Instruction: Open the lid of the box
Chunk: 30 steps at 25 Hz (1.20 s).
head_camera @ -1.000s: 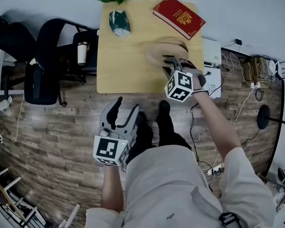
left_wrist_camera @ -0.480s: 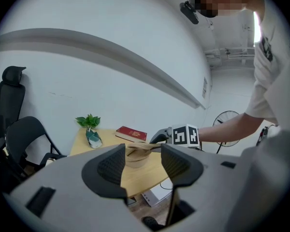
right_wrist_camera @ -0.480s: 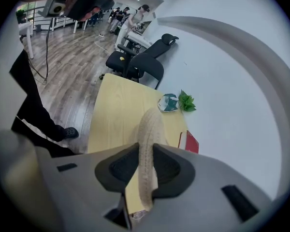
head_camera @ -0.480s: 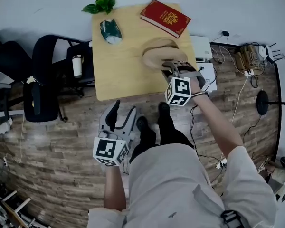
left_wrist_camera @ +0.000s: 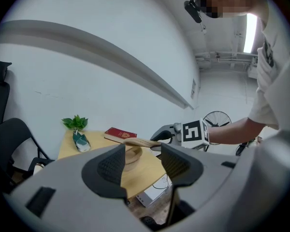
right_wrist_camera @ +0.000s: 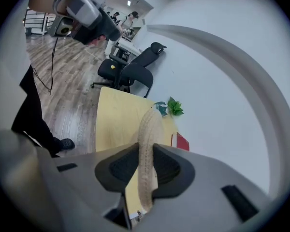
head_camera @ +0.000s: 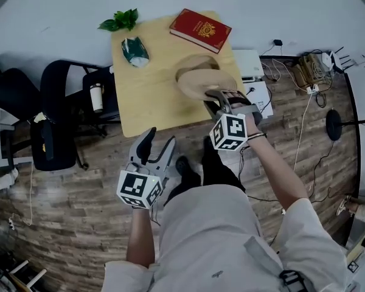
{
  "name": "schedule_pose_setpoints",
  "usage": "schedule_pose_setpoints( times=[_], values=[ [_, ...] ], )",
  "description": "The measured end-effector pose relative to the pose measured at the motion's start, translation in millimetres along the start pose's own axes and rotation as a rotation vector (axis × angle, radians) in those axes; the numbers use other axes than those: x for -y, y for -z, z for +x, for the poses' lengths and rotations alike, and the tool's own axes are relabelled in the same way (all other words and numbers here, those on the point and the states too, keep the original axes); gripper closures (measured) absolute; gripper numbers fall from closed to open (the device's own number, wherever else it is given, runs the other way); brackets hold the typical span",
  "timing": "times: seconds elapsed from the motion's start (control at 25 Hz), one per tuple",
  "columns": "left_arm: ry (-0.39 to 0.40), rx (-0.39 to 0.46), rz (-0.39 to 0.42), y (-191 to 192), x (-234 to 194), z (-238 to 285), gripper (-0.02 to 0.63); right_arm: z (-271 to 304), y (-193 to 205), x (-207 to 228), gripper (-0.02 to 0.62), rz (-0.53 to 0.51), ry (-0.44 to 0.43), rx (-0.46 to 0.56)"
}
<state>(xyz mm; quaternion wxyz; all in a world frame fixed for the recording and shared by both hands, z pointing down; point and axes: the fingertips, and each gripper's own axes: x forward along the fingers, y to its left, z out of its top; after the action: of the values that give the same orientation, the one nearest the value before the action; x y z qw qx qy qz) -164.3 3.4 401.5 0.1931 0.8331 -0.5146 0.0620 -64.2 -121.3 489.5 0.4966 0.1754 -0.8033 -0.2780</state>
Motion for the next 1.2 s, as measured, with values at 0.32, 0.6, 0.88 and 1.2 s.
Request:
schedule_pose_setpoints(
  times=[0.32, 0.6, 0.88, 1.2],
  values=[
    [0.074, 0.013, 0.035, -15.4, 15.8, 15.6, 0.394, -48.0, -12.7, 11.3, 0.512, 0.227, 0.065, 0.098],
    [0.113, 0.02, 0.058, -21.3, 31.7, 21.9, 0.394, -90.1, -15.0, 27.4, 0.514, 0.453, 0.13, 0.2],
    [0.131, 0.028, 0.072, -27.4, 43.3, 24.9, 0.394, -119.9, -7.7, 38.3, 0.514, 0.658, 0.149, 0.313],
    [0.119, 0.035, 0.081, -31.4, 47.1, 30.5, 0.394, -146.8, -1.5, 47.2, 0.514, 0.833, 0.168, 0.43]
  ],
)
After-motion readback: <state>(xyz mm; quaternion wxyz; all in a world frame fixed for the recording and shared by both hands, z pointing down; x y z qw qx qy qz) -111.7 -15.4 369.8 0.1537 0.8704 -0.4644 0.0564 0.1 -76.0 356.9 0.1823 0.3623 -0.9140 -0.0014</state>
